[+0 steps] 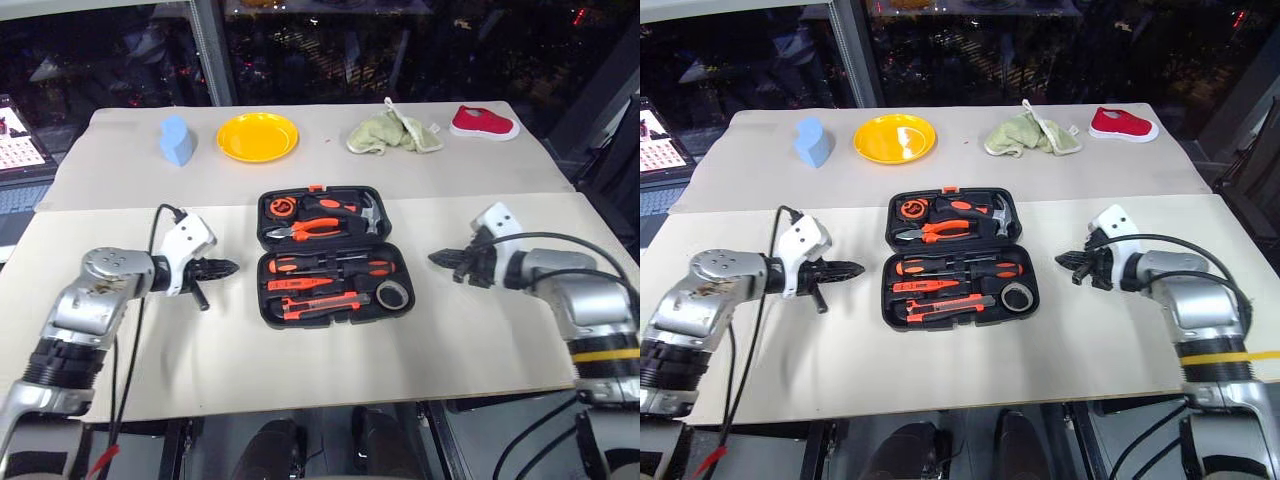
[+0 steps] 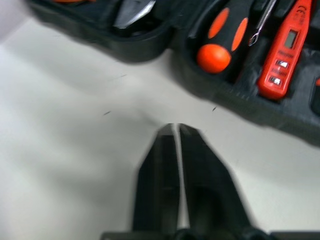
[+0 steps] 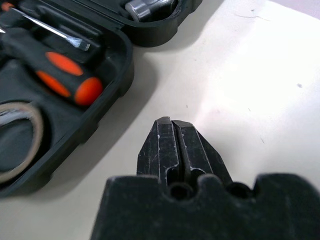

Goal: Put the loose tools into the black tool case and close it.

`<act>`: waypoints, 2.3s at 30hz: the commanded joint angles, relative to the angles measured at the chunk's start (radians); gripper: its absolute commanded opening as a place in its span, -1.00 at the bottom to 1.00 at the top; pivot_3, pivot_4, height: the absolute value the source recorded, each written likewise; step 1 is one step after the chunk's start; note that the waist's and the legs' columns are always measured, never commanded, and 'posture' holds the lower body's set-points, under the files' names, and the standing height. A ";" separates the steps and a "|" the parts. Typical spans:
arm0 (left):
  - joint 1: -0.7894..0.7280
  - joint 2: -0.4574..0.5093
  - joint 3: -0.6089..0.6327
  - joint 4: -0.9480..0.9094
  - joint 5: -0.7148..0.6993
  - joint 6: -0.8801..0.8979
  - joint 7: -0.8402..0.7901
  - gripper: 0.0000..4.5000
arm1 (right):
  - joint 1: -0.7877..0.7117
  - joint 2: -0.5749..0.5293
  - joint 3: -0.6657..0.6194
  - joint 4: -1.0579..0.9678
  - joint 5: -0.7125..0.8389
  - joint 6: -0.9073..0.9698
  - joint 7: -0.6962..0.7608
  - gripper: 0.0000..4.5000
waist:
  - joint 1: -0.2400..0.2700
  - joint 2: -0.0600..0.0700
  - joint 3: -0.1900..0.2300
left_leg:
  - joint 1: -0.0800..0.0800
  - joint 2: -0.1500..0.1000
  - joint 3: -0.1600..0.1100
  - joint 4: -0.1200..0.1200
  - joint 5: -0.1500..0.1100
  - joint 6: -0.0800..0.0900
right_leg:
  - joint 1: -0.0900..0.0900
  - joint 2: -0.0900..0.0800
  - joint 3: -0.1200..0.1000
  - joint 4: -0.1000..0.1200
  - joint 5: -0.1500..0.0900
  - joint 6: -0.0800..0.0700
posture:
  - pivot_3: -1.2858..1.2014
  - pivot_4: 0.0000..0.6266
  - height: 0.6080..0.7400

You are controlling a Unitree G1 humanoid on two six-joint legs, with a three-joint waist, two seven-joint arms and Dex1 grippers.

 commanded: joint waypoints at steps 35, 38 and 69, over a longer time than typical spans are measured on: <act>-0.078 -0.039 -0.056 0.103 0.092 -0.148 -0.191 -0.98 | 0.113 -0.045 0.031 -0.253 -0.058 0.018 0.018 -1.00 | 0.001 0.000 -0.001 | 0.003 -0.001 0.001 0.001 -0.001 0.007 | 0.003 0.001 -0.001 0.001 0.000 0.000 | 0.03 -0.52 1.00; -0.088 -0.056 -0.055 0.103 0.086 -0.142 -0.189 -0.98 | 0.064 -0.004 0.047 -0.209 -0.061 0.014 0.010 -1.00 | 0.002 0.000 -0.001 | 0.002 0.000 0.001 -0.001 0.002 0.001 | 0.001 0.001 -0.001 0.001 0.001 -0.001 | 0.03 -0.52 1.00; -0.037 0.043 0.060 0.086 -0.029 0.226 -0.238 -0.05 | 0.264 -0.093 -0.131 -0.620 0.116 0.327 0.007 -0.05 | -0.001 0.001 -0.002 | 0.005 0.000 0.001 0.000 0.000 0.008 | 0.004 0.002 -0.001 0.001 0.001 0.001 | 0.03 -0.52 1.00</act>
